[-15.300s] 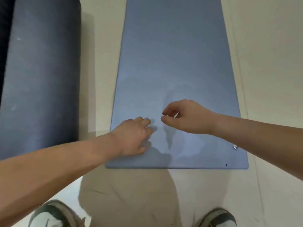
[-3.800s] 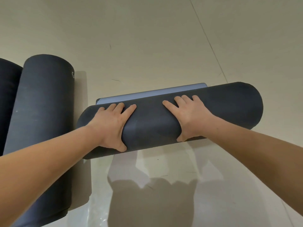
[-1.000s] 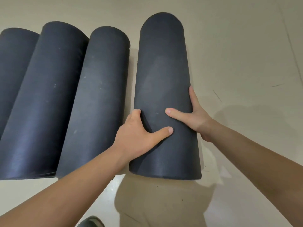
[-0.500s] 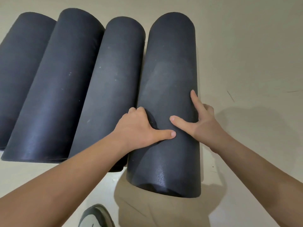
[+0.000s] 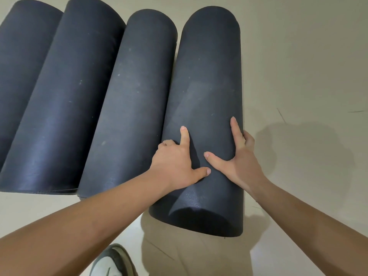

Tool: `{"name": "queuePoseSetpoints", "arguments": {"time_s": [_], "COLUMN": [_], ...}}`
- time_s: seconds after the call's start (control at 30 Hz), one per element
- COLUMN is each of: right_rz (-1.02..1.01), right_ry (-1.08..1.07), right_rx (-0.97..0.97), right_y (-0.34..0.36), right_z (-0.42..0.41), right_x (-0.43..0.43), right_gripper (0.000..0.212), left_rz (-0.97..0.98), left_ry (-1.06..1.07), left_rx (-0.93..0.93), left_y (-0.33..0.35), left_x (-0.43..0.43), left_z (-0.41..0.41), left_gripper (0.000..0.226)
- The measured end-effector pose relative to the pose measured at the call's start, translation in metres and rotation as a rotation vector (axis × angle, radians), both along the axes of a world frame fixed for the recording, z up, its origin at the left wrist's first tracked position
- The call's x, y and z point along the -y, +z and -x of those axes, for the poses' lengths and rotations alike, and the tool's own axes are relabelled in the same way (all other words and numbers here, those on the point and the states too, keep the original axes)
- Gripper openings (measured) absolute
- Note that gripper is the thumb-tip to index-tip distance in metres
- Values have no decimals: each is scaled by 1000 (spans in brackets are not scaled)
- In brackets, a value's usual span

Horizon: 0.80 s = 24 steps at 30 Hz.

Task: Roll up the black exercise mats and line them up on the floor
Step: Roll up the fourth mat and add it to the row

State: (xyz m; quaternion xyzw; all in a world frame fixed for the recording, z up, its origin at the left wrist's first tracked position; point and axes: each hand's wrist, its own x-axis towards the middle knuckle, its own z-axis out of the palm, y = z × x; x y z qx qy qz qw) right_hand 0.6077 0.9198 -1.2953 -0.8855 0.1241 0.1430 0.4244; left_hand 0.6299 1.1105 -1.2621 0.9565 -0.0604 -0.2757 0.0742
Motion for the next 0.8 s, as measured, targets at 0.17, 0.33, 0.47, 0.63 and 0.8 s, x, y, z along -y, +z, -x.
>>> {"name": "queuePoseSetpoints", "arguments": {"time_s": [0.17, 0.33, 0.47, 0.63, 0.8], "right_rz": [36, -139, -293, -630, -706], "right_ry": [-19, -127, -175, -229, -294], "right_rx": [3, 67, 52, -263, -199], "right_y": [-2, 7, 6, 3, 14], "right_z": [6, 11, 15, 8, 6], "right_x": [4, 17, 28, 38, 35], "right_gripper": [116, 98, 93, 118, 84], "left_rz": [-45, 6, 6, 159, 215], "left_ry": [-43, -138, -184, -36, 31], "left_rx": [44, 148, 187, 117, 85], "left_y": [5, 26, 33, 27, 27], "left_x": [5, 3, 10, 4, 8], "left_z": [5, 5, 5, 9, 14], "left_gripper": [137, 126, 114, 106, 134]}}
